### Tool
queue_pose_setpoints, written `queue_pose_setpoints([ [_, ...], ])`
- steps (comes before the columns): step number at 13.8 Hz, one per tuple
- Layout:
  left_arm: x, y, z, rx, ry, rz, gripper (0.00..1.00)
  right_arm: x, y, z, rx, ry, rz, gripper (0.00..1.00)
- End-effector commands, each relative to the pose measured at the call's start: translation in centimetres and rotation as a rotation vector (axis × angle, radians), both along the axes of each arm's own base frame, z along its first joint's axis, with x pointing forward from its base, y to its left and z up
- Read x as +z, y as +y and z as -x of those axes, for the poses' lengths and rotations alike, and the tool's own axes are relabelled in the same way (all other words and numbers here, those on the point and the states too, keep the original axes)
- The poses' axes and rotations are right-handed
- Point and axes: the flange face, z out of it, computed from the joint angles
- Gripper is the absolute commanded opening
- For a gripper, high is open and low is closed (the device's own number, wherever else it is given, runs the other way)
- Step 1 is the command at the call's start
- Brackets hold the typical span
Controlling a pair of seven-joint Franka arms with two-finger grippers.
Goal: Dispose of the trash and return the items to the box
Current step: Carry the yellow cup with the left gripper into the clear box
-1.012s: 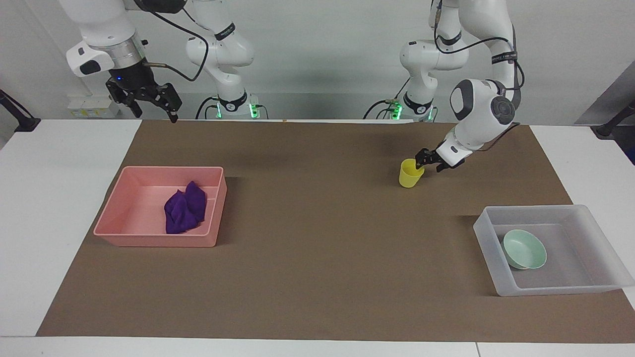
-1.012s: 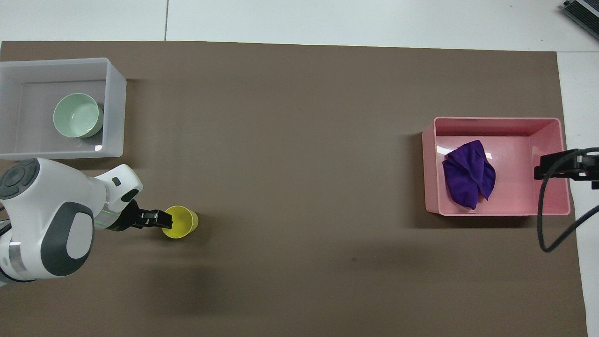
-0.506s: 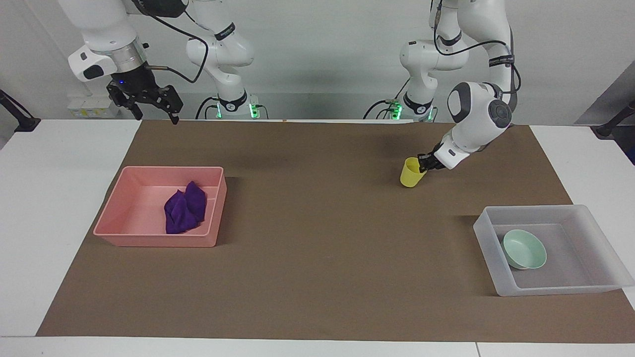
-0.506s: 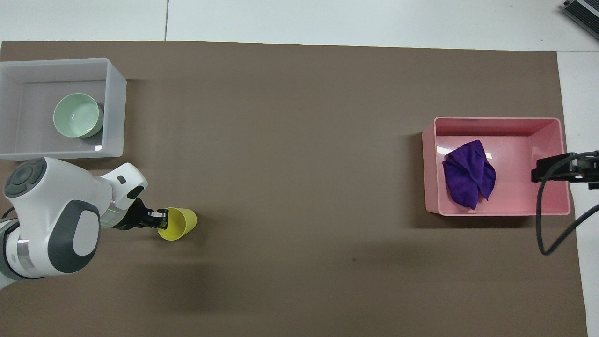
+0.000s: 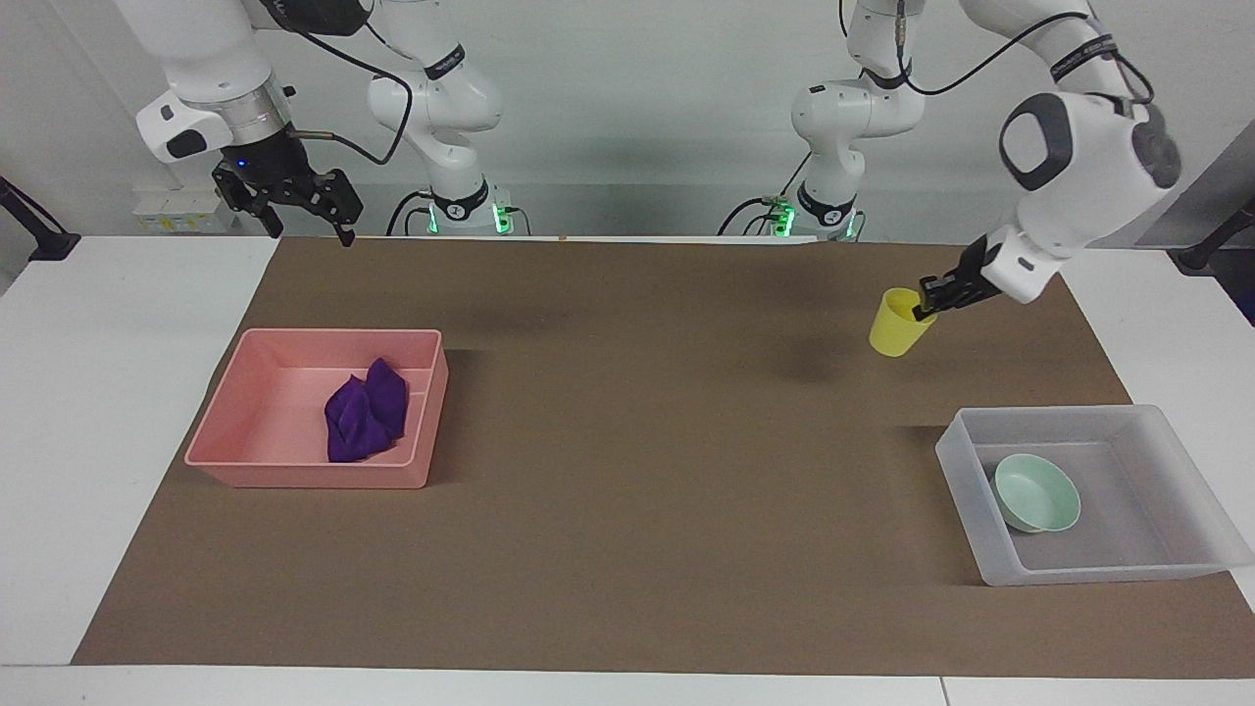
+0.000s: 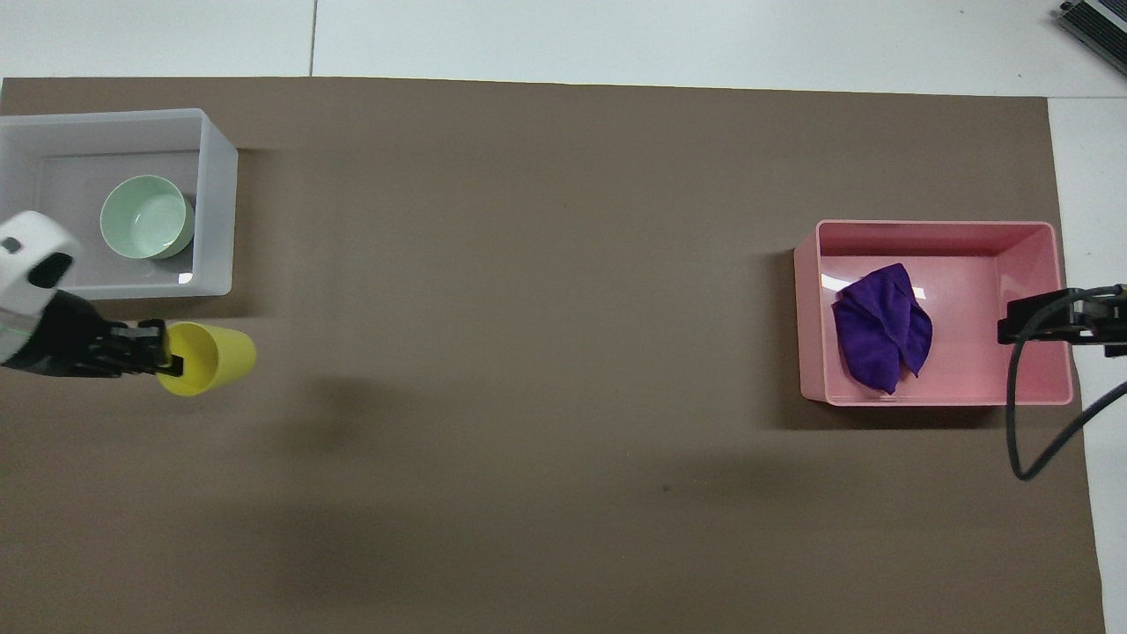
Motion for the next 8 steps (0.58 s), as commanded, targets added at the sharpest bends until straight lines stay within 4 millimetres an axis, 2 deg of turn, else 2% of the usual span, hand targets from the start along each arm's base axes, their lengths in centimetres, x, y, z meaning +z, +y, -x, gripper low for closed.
queue_pose_setpoints([
  [1,4.3,4.4,-3.8,0.057,-0.032,-0.023,0.0,-0.1,-0.1,0.4,0.019,0.0,0.003,1.0],
  [4,0.0,11.3,-8.7,0.149,-0.036,-0.014,0.0,-0.2,-0.1,0.4,0.019,0.001,0.003,1.0],
  [6,-2.4,13.6,-12.7,0.188,-0.101,-0.031,0.0,0.0,-0.1,0.4,0.019,-0.002,0.003,1.0],
  [8,-5.6,14.4,-14.6,0.215,-0.142,-0.044,0.0,-0.1,-0.1,0.3,0.017,-0.002,0.003,1.0],
])
